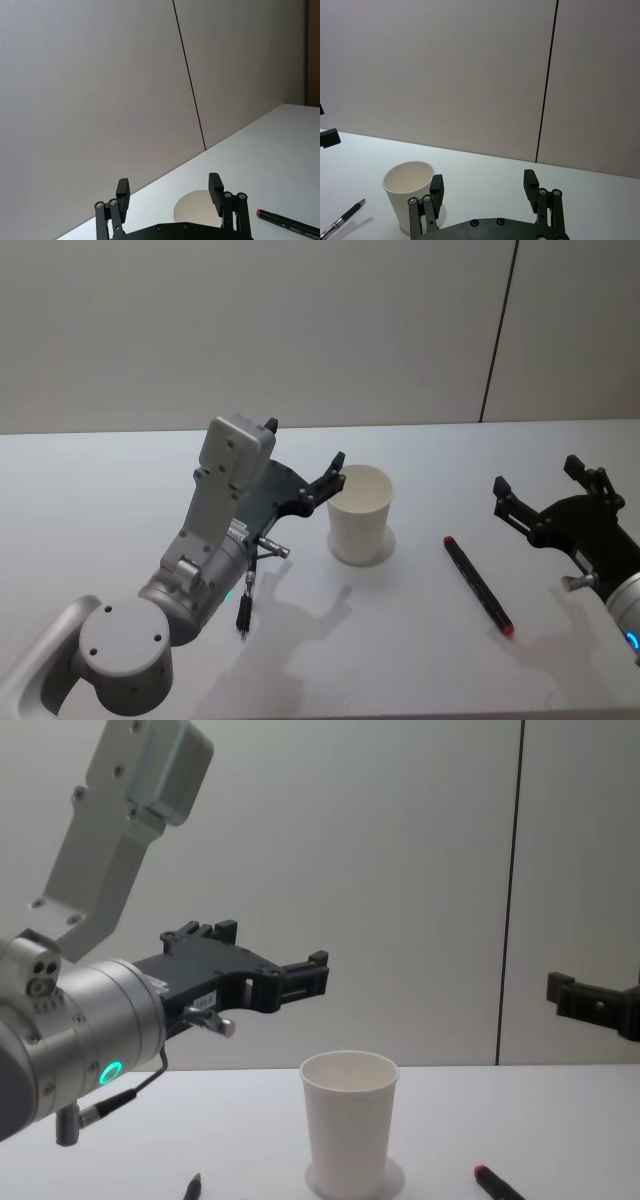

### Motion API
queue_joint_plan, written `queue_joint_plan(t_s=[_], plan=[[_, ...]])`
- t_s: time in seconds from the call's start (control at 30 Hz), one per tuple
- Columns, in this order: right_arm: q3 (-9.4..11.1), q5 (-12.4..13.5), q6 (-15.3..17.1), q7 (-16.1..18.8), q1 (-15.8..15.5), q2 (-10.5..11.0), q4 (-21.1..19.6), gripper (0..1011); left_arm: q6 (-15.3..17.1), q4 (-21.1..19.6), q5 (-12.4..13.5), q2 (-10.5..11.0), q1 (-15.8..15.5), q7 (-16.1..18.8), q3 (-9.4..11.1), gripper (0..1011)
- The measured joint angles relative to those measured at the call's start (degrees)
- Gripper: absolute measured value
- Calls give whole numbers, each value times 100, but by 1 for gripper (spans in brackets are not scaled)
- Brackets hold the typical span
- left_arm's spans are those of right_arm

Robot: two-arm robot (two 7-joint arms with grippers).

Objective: Place the pen into the pen holder.

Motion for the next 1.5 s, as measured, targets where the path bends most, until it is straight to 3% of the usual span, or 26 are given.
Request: queue_joint_plan(t_s=[1.23, 1.5], plan=[[0, 0, 0, 0, 0, -1, 0, 1001, 0, 0, 0, 0, 0, 0, 0, 1000], [-7, -19, 92, 2, 114, -81, 109, 1001, 0, 0, 0, 0, 0, 0, 0, 1000]])
